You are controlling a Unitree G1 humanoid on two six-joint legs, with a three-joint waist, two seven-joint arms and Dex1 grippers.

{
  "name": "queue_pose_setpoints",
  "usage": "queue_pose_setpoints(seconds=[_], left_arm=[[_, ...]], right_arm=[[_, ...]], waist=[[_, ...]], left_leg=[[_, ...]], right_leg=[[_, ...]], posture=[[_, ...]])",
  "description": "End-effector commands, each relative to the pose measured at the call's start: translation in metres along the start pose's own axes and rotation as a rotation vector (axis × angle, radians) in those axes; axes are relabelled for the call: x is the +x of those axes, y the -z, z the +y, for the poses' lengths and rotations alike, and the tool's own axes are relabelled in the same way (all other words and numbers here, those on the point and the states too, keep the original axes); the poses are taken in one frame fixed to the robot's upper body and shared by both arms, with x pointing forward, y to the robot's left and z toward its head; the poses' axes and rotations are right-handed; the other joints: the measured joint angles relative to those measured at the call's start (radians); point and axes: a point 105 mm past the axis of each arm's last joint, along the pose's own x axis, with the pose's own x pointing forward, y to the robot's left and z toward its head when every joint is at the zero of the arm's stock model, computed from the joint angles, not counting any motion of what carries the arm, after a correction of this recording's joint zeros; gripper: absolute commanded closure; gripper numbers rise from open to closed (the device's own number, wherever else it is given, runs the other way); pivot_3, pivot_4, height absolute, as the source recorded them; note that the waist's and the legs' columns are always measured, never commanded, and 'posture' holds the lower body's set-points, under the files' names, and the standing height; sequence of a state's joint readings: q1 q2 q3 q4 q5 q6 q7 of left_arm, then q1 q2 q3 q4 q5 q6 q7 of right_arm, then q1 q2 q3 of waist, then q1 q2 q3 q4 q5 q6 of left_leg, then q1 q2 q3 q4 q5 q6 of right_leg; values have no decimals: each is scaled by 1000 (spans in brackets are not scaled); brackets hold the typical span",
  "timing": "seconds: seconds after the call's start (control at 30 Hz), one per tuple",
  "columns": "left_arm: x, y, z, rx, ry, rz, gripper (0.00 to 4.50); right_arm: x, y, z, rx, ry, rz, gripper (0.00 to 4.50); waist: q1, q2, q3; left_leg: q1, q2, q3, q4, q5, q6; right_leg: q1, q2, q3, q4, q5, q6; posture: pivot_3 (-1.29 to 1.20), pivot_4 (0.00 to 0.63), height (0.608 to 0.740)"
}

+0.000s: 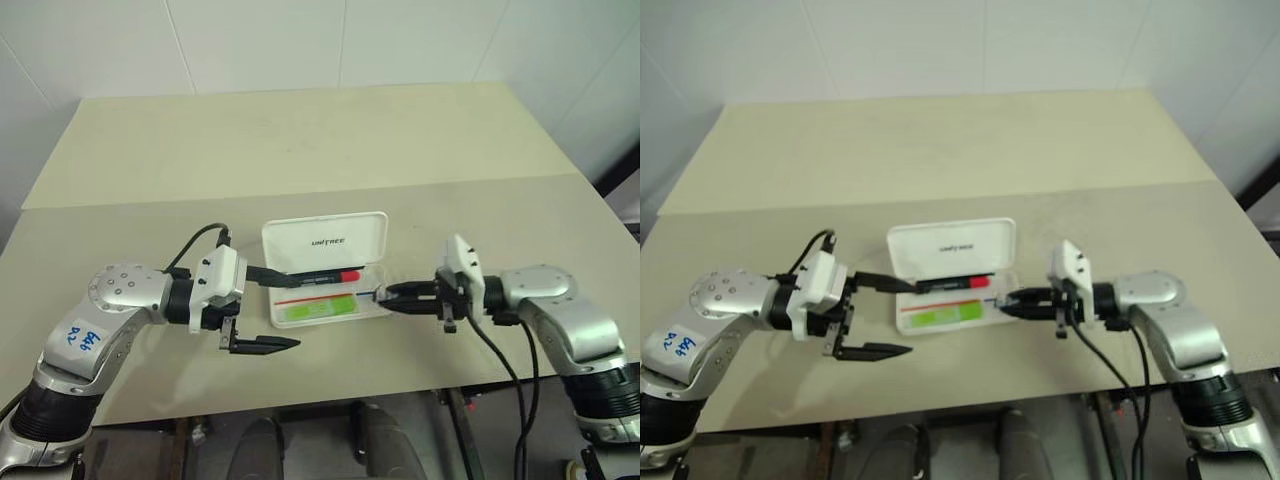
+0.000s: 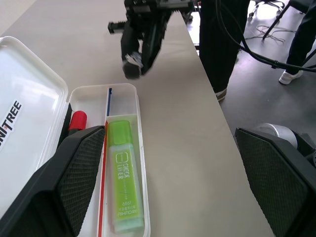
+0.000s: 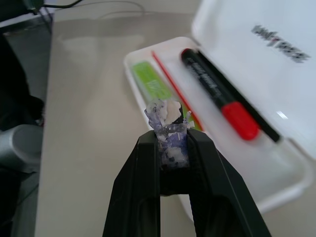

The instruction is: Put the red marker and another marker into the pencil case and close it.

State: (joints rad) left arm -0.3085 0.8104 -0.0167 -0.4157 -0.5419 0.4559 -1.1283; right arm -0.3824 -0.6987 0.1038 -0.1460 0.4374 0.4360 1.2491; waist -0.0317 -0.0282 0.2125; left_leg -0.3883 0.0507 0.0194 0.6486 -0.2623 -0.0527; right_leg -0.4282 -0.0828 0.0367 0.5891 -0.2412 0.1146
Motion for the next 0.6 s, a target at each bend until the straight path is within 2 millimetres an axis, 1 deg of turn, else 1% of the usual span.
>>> queue_pose_setpoints(seconds=[0.03,0.27,0.53,0.6], left_arm=[[-4,-7,-1,40,-3,2,0],[-4,-8,-3,39,-5,9,0],[-4,-9,-3,40,-13,6,0],[-3,-9,-3,41,-13,5,0]], right_arm=[[3,-1,-7,-58,-6,1,4119],[13,9,-19,-101,-50,43,4119],[18,18,-21,-109,-79,78,4119],[19,16,-21,-116,-86,67,3397]], waist=[[0,0,0],[1,0,0],[1,0,0],[0,0,0]], left_leg=[[0,0,0,0,0,0],[0,0,0,-1,0,0],[0,0,0,0,0,0],[0,0,0,0,0,0]], right_leg=[[0,0,0,0,0,0],[0,0,0,0,0,0],[0,0,0,0,0,0],[0,0,0,0,0,0]], posture=[[0,150,740],[0,150,740],[0,150,740],[0,150,740]])
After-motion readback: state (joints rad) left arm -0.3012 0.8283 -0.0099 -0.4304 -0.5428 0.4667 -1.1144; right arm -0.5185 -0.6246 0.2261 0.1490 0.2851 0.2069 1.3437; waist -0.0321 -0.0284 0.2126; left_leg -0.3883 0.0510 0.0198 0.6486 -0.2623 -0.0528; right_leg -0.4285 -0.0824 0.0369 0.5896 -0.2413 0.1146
